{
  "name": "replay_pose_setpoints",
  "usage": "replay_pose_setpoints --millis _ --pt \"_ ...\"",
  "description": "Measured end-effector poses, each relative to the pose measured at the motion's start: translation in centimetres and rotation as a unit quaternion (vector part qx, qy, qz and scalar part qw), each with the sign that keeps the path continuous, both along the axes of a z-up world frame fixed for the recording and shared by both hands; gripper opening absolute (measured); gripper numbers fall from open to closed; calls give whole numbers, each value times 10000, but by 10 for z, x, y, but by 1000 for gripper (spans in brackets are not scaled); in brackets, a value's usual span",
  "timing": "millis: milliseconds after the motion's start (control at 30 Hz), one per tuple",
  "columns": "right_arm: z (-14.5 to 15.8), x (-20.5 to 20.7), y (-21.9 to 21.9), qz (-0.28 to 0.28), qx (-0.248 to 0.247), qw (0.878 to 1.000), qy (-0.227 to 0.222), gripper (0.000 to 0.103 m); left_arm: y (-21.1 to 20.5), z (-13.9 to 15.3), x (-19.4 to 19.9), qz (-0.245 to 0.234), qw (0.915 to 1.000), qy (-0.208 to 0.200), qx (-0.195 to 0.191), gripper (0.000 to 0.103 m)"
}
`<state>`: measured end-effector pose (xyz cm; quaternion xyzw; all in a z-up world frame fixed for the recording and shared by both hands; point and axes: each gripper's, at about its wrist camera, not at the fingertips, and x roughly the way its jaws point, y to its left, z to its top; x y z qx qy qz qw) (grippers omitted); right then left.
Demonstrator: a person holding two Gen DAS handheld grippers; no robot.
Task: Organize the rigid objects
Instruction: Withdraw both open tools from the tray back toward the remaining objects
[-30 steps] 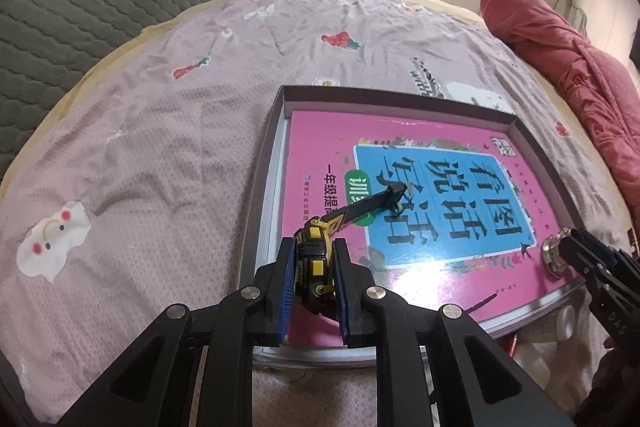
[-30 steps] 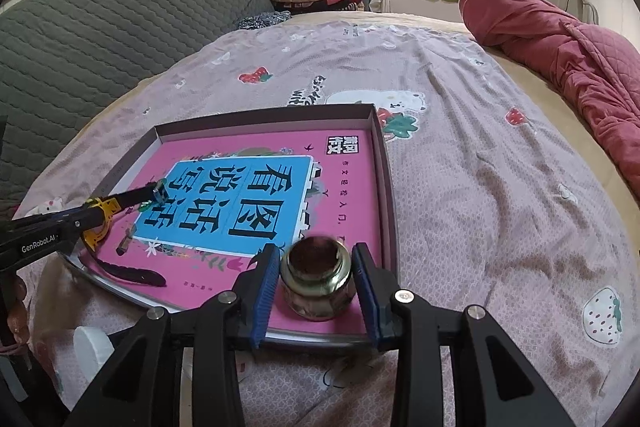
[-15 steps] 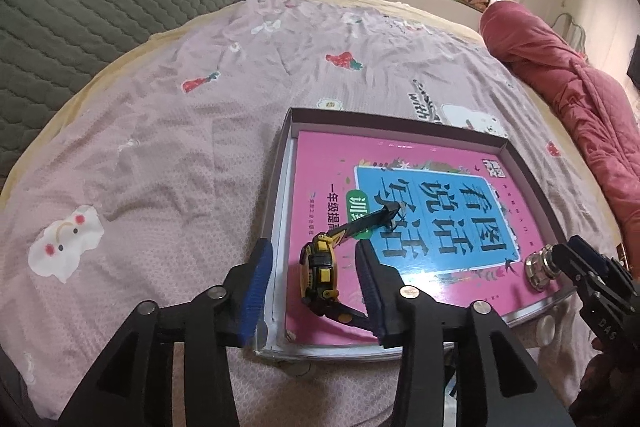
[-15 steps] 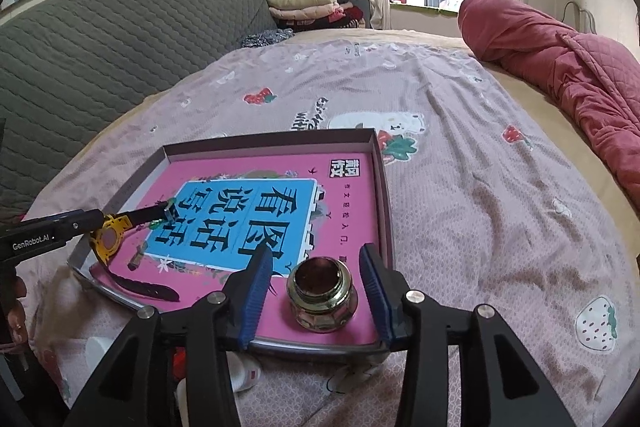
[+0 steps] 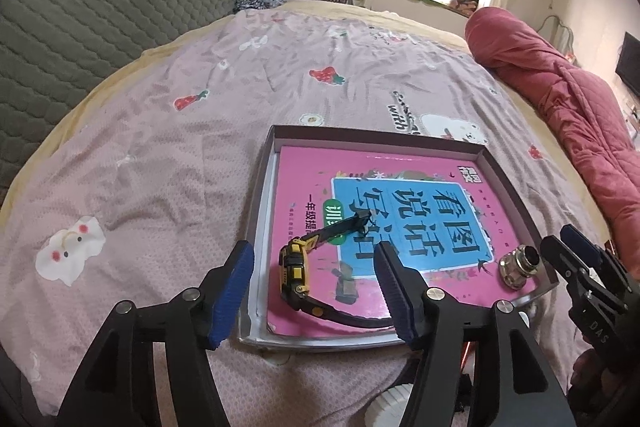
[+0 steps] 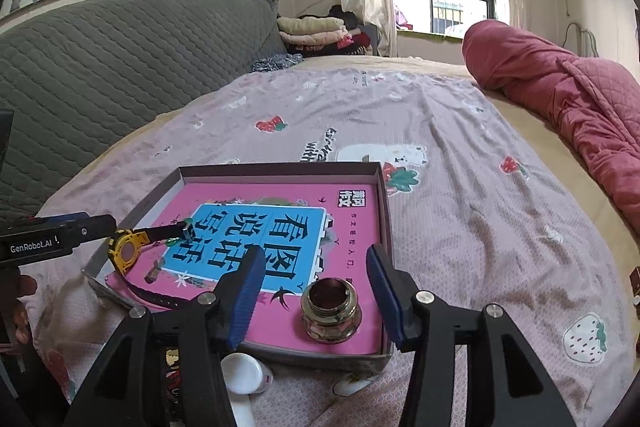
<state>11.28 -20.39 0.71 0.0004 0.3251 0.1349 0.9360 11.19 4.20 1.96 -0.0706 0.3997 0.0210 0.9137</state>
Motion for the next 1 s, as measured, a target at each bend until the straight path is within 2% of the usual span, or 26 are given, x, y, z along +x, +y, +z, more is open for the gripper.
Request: replay_pose_setpoints --millis 633,767,1000 --pt "18 -25 4 67 -108 9994 -334 54 -10 23 -22 -193 9996 -186 4 69" --pt "20 -30 3 62 -51 9996 -288 54 -12 29 -26 -206 9996 -212 37 74" --pt "23 -38 6 52 -82 9995 -295 54 -15 35 -34 -266 9993 -240 76 75"
